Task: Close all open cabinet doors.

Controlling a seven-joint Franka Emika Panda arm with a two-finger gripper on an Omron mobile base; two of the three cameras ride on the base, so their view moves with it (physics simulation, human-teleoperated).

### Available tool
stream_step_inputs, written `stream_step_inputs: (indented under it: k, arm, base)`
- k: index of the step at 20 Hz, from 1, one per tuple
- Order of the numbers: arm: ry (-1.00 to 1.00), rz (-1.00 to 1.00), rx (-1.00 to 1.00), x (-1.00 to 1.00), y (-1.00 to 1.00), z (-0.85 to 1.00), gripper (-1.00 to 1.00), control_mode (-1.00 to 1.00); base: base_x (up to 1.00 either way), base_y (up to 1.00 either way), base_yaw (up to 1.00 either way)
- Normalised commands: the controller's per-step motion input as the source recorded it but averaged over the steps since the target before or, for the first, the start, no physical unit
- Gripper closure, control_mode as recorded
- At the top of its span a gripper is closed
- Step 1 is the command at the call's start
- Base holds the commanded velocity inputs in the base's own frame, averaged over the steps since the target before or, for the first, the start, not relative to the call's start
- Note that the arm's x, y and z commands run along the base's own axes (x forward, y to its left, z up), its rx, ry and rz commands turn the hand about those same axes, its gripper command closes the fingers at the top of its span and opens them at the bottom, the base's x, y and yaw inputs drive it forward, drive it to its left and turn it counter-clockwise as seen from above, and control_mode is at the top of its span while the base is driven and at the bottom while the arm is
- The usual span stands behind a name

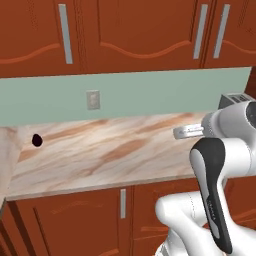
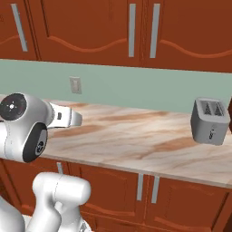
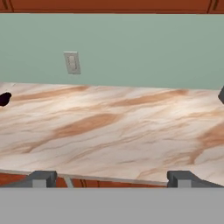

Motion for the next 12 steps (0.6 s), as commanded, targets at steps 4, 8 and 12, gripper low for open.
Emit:
stream_step_inputs:
  k: [4,8,12]
  arm:
    - [0.00,0.00,0.00,0.00,0.00,0.00,-1.00,1.00]
    - [0.00,0.00,0.00,0.00,0.00,0.00,-1.00,1.00]
    - [0.00,0.00,0.00,0.00,0.00,0.00,-1.00,1.00]
  base:
    - [-0.08,0.00,0.22]
    - [0.00,0.00,0.22]
    - [0.00,0.00,0.24]
